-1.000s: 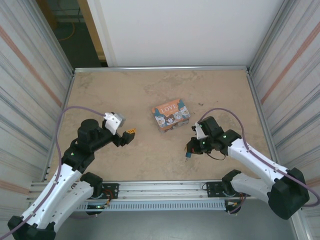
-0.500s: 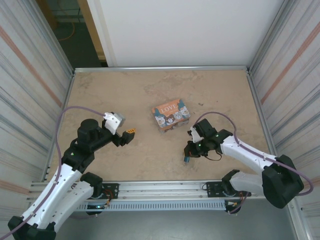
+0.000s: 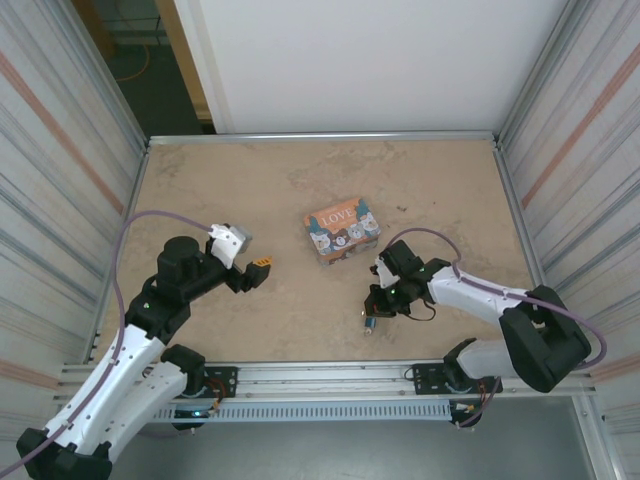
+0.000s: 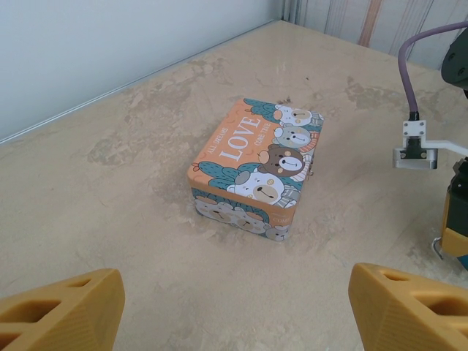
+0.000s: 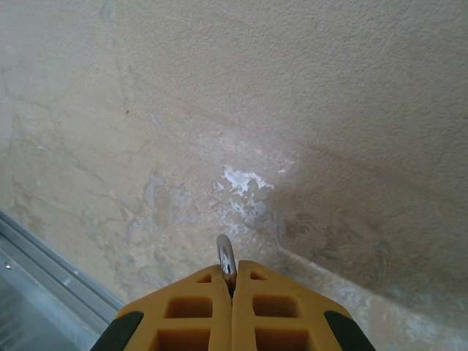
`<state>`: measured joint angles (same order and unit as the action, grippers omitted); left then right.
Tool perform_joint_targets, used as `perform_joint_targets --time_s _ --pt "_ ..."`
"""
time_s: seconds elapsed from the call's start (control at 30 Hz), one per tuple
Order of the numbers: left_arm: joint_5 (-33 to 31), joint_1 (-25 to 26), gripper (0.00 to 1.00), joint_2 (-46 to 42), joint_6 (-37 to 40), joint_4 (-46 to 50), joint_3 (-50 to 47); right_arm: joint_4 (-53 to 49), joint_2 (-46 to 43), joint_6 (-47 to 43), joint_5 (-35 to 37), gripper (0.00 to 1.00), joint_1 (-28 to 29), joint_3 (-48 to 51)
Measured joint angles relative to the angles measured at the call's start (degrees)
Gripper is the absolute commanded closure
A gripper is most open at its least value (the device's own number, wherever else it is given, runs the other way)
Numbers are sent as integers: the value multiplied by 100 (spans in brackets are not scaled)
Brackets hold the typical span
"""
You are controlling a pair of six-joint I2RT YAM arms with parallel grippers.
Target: Unlock a padlock with a key
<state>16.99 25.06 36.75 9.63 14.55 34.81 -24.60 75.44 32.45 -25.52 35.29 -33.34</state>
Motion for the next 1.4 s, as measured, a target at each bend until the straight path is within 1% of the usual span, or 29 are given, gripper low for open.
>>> perform_joint_targets --time_s 0.2,0.5,0.77,1.03,1.4 --pt "0 0 19 9 0 15 0 74 197 0 22 98 11 2" --pt "0 0 19 98 0 20 0 114 291 0 87 90 44 2" --pt "0 0 19 118 0 22 0 127 273 0 330 83 48 4" --pt "0 0 19 120 0 22 0 76 -2 2 498 77 50 15" --pt "0 0 19 120 0 44 0 -190 -470 -2 763 66 48 15"
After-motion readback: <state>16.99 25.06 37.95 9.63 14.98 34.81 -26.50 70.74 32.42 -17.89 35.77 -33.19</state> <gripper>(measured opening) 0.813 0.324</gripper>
